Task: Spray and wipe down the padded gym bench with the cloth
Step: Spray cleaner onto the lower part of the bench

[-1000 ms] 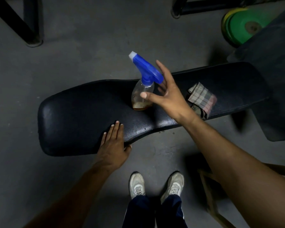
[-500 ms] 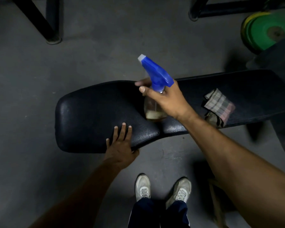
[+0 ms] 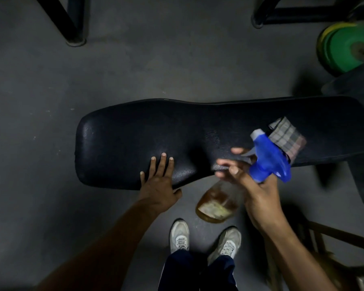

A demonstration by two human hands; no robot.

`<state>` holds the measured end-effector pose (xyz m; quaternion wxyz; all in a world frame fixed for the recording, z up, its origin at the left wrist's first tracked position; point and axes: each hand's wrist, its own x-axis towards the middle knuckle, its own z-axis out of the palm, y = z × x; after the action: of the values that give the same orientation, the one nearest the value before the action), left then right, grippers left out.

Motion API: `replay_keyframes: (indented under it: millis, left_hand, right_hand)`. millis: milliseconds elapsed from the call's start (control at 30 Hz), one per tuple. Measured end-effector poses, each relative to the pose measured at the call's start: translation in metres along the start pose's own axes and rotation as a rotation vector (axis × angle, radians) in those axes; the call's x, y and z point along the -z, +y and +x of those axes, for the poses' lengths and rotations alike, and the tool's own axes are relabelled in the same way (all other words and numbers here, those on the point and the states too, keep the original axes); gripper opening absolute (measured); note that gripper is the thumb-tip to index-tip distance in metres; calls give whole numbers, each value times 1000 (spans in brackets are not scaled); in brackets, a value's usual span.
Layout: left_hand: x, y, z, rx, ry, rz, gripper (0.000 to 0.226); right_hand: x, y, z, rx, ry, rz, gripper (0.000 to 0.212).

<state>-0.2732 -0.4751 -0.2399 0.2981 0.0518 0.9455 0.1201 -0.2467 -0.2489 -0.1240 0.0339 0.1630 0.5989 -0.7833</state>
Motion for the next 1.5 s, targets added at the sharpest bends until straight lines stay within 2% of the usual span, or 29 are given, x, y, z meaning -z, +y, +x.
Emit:
replay_keyframes:
  millis: [67, 200, 333, 567, 733, 900, 1200, 1400, 1500]
  left_hand:
    - [0, 0, -1, 0, 3, 7, 102]
    - [-4, 2, -3, 12, 34, 9, 103]
    - [-9, 0, -2, 19, 48, 24, 105]
    - [-11, 2, -7, 25, 89, -34, 96]
    - [-21, 0, -24, 60, 124, -71, 93]
    - [-33, -5, -47, 135, 128, -78, 96]
    - [-31, -25, -73, 279, 151, -127, 96]
    - [-28, -26, -81, 298, 159, -137, 97]
    - [-28, -23, -78, 282, 159, -140, 96]
  right_hand:
    - [7, 14, -9, -60, 56, -87, 37]
    - [25, 36, -22, -110, 83, -213, 34]
    - [48, 61, -37, -150, 120, -208, 34]
    - [74, 82, -55, -249, 154, -276, 15]
    - [74, 81, -64, -270, 98, -362, 19]
    - [54, 86, -70, -254, -24, -494, 15]
    - [16, 94, -77, -232, -227, -637, 28]
    - [32, 85, -69, -217, -87, -548, 12]
    - [52, 79, -63, -248, 16, -504, 15]
